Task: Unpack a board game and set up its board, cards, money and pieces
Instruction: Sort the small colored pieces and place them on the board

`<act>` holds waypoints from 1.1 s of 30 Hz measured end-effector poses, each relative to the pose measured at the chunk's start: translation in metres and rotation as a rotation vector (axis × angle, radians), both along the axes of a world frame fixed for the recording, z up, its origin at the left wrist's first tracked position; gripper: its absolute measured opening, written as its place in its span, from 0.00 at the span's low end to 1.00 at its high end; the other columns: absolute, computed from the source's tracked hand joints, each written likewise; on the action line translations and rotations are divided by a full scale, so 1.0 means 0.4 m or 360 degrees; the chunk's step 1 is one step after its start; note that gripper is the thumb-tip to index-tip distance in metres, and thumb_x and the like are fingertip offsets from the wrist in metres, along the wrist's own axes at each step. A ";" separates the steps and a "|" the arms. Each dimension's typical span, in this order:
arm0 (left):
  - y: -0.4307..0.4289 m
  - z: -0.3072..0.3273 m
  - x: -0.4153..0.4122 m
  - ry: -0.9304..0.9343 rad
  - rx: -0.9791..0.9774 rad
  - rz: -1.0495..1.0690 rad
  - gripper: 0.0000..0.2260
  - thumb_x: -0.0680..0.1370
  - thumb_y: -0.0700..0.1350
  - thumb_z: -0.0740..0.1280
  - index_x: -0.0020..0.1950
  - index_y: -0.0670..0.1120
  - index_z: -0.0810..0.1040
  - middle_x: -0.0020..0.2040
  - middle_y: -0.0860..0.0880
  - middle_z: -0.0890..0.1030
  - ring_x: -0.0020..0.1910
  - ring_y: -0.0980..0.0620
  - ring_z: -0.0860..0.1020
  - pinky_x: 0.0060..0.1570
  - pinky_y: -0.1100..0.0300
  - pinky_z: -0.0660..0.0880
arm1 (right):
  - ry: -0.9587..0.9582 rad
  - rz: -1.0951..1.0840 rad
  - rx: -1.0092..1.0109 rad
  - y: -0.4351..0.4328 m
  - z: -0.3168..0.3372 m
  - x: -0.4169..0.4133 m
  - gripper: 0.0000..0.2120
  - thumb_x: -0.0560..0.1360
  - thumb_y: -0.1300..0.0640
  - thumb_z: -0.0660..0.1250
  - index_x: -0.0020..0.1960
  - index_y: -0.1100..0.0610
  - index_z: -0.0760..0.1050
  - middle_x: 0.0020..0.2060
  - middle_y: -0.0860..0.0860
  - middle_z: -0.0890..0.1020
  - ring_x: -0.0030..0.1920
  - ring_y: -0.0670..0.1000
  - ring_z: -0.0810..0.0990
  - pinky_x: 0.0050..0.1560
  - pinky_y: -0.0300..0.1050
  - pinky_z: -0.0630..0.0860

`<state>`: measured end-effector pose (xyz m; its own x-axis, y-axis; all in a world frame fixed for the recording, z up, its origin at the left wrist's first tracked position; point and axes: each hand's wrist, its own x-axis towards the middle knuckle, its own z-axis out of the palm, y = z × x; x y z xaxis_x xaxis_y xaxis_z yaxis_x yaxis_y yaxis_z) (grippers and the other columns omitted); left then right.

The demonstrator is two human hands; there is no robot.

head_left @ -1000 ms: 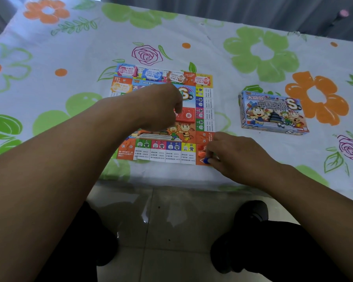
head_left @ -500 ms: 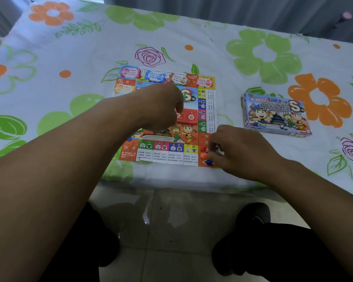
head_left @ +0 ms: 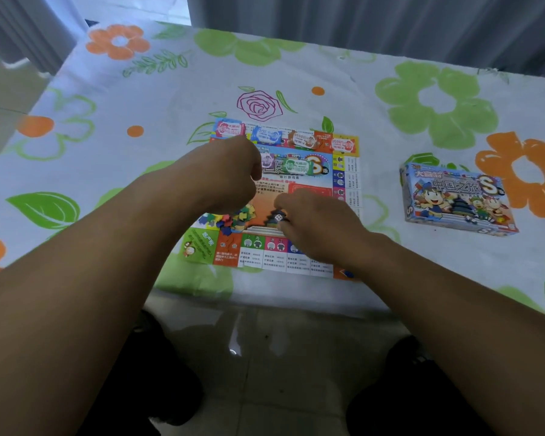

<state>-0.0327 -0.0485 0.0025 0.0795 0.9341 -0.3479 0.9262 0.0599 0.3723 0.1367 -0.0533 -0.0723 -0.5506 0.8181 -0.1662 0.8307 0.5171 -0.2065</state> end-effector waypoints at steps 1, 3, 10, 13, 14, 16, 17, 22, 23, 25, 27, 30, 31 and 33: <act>0.002 0.003 -0.009 -0.0006 0.0007 0.0017 0.15 0.76 0.34 0.66 0.61 0.46 0.79 0.56 0.46 0.82 0.51 0.45 0.80 0.51 0.51 0.79 | -0.0019 0.0001 0.0002 0.005 -0.005 -0.013 0.11 0.81 0.49 0.61 0.62 0.52 0.72 0.51 0.52 0.78 0.45 0.54 0.79 0.44 0.53 0.81; 0.004 0.006 -0.019 -0.0023 0.0013 0.0034 0.15 0.76 0.33 0.65 0.61 0.46 0.80 0.56 0.46 0.82 0.51 0.45 0.80 0.49 0.52 0.79 | -0.0052 -0.0015 0.0021 0.013 -0.013 -0.030 0.11 0.82 0.50 0.60 0.61 0.52 0.72 0.50 0.52 0.77 0.44 0.55 0.79 0.44 0.53 0.80; 0.008 -0.002 -0.021 -0.0069 0.0019 0.0040 0.14 0.77 0.34 0.65 0.61 0.46 0.80 0.54 0.46 0.82 0.52 0.46 0.80 0.48 0.54 0.77 | -0.0064 -0.0004 0.0007 0.017 -0.019 -0.053 0.03 0.81 0.54 0.63 0.53 0.51 0.74 0.47 0.51 0.77 0.43 0.53 0.78 0.41 0.47 0.77; 0.016 -0.006 -0.008 -0.0077 0.0102 0.0016 0.15 0.76 0.35 0.65 0.60 0.48 0.79 0.53 0.47 0.82 0.51 0.46 0.80 0.50 0.51 0.79 | 0.0044 -0.0084 0.0002 0.033 -0.003 -0.052 0.03 0.79 0.55 0.64 0.49 0.54 0.73 0.45 0.51 0.78 0.43 0.53 0.79 0.45 0.51 0.80; 0.019 -0.008 -0.002 -0.0074 0.0135 0.0012 0.14 0.76 0.36 0.66 0.59 0.48 0.79 0.52 0.47 0.82 0.50 0.46 0.80 0.50 0.51 0.79 | 0.0093 -0.0135 0.0034 0.046 0.003 -0.047 0.03 0.78 0.56 0.65 0.49 0.55 0.75 0.45 0.51 0.79 0.42 0.53 0.79 0.44 0.51 0.80; 0.025 -0.012 0.014 -0.0073 0.0166 0.0011 0.13 0.77 0.37 0.65 0.59 0.49 0.79 0.52 0.48 0.82 0.49 0.47 0.80 0.50 0.50 0.80 | 0.0199 -0.0254 0.0071 0.076 0.017 -0.029 0.04 0.76 0.57 0.66 0.49 0.55 0.78 0.45 0.52 0.79 0.43 0.54 0.79 0.43 0.50 0.78; 0.030 -0.015 0.023 -0.0070 0.0167 0.0014 0.13 0.77 0.37 0.65 0.59 0.49 0.78 0.52 0.48 0.81 0.49 0.47 0.80 0.51 0.49 0.80 | 0.0237 -0.0312 0.0073 0.093 0.023 -0.017 0.04 0.76 0.58 0.66 0.49 0.55 0.78 0.46 0.52 0.80 0.43 0.54 0.79 0.43 0.50 0.78; 0.042 -0.030 0.064 0.0001 0.0109 -0.0024 0.12 0.77 0.39 0.64 0.59 0.48 0.76 0.52 0.47 0.80 0.49 0.46 0.79 0.50 0.48 0.79 | 0.0337 -0.0536 0.0062 0.164 0.025 0.056 0.04 0.75 0.58 0.66 0.48 0.54 0.78 0.46 0.50 0.81 0.46 0.54 0.79 0.45 0.50 0.77; 0.038 -0.034 0.066 0.0015 0.0089 -0.0035 0.12 0.77 0.40 0.64 0.59 0.48 0.76 0.52 0.48 0.80 0.49 0.46 0.79 0.50 0.49 0.79 | 0.0357 -0.0579 0.0063 0.173 0.019 0.071 0.04 0.75 0.58 0.66 0.48 0.54 0.78 0.46 0.50 0.81 0.46 0.55 0.78 0.44 0.50 0.76; 0.040 -0.040 0.071 0.0032 0.0060 -0.0048 0.11 0.77 0.40 0.64 0.58 0.48 0.77 0.51 0.48 0.80 0.49 0.47 0.79 0.49 0.50 0.79 | 0.0369 -0.0656 0.0044 0.195 0.009 0.102 0.04 0.75 0.59 0.67 0.49 0.54 0.76 0.46 0.52 0.81 0.46 0.56 0.78 0.44 0.50 0.75; 0.044 -0.041 0.072 0.0041 0.0043 -0.0050 0.10 0.77 0.41 0.65 0.57 0.48 0.77 0.51 0.49 0.81 0.49 0.47 0.79 0.49 0.50 0.79 | 0.0362 -0.0702 0.0022 0.209 -0.006 0.122 0.04 0.75 0.59 0.67 0.50 0.54 0.75 0.47 0.52 0.81 0.47 0.57 0.78 0.46 0.51 0.76; 0.046 -0.042 0.076 0.0048 0.0027 -0.0056 0.10 0.77 0.42 0.66 0.58 0.49 0.77 0.51 0.49 0.81 0.51 0.47 0.79 0.51 0.49 0.79 | 0.0354 -0.0715 0.0039 0.223 -0.023 0.132 0.03 0.75 0.60 0.67 0.48 0.54 0.76 0.48 0.53 0.81 0.48 0.57 0.79 0.48 0.53 0.77; 0.046 -0.043 0.079 0.0043 0.0018 -0.0060 0.10 0.77 0.42 0.66 0.58 0.49 0.77 0.51 0.49 0.81 0.51 0.47 0.79 0.52 0.49 0.78 | 0.0358 -0.0712 0.0050 0.227 -0.025 0.134 0.03 0.75 0.60 0.67 0.48 0.55 0.76 0.49 0.53 0.81 0.48 0.57 0.79 0.48 0.52 0.77; 0.046 -0.047 0.081 0.0041 -0.0012 -0.0072 0.10 0.77 0.43 0.66 0.58 0.49 0.76 0.51 0.49 0.80 0.51 0.47 0.79 0.52 0.48 0.78 | 0.0365 -0.0696 0.0071 0.234 -0.029 0.134 0.03 0.75 0.61 0.67 0.48 0.56 0.77 0.50 0.53 0.81 0.49 0.56 0.79 0.48 0.53 0.77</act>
<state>-0.0003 -0.0302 -0.0163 0.1127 0.9270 -0.3577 0.9373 0.0203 0.3479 0.1902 0.0402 -0.0838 -0.1726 0.9842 -0.0404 0.9076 0.1429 -0.3948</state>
